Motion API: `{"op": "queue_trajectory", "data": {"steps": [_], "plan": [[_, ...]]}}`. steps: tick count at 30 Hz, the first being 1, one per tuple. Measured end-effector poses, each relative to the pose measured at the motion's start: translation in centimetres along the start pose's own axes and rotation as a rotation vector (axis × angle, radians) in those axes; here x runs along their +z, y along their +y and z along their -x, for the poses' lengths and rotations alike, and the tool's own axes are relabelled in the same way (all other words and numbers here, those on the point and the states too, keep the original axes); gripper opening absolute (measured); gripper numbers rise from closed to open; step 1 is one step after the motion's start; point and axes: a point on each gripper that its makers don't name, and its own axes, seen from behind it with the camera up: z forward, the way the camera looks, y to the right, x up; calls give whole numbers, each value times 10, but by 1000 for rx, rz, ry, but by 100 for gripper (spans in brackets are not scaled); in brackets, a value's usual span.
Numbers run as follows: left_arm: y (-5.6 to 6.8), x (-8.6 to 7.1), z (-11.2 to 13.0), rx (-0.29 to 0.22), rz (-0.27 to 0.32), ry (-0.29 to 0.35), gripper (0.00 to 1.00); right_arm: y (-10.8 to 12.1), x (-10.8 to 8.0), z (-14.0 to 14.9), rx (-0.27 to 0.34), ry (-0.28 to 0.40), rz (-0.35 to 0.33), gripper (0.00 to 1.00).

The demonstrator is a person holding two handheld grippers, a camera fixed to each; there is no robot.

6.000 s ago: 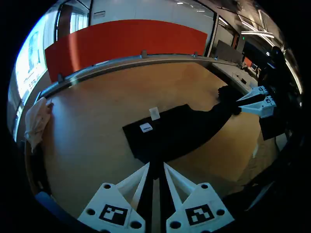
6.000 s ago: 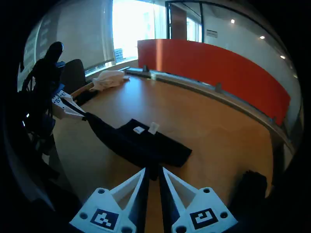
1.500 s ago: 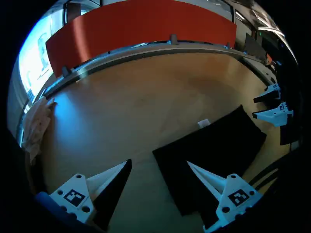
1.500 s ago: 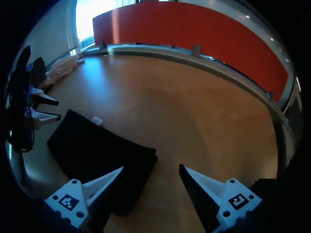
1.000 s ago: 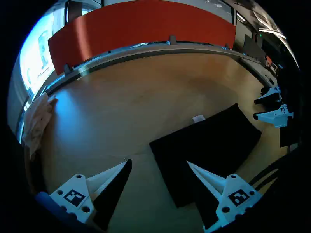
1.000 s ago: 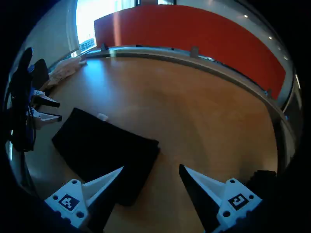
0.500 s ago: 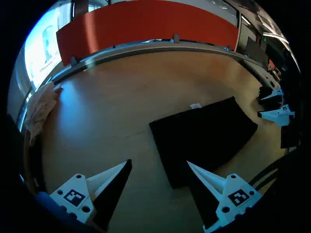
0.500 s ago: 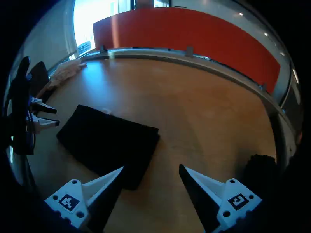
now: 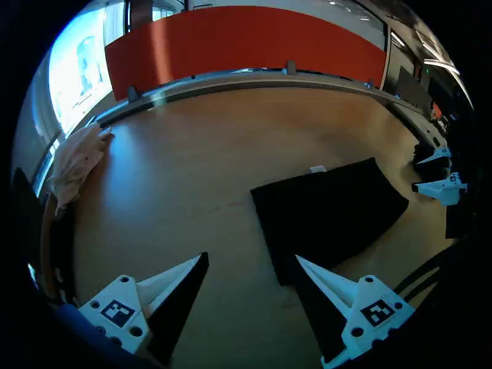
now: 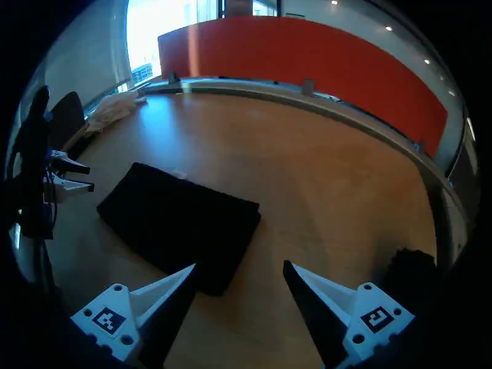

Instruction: Fold towel

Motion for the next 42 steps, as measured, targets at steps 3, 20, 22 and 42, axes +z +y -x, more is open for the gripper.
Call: {"op": "queue_trajectory", "data": {"steps": [3,20,22,42], "plan": [[-5,-7,5,-17,-16,6,94,-4,-2,0,-20,7,-23,100],[-29,-43,22,-127,-91,64,93,-11,-2,5,-134,-5,-108,100],[-30,-47,21,-131,-97,76,93,-10,0,8,-145,-12,-116,100],[-44,-76,39,-181,-139,90,93,-18,16,45,-248,-111,-191,86]]}}
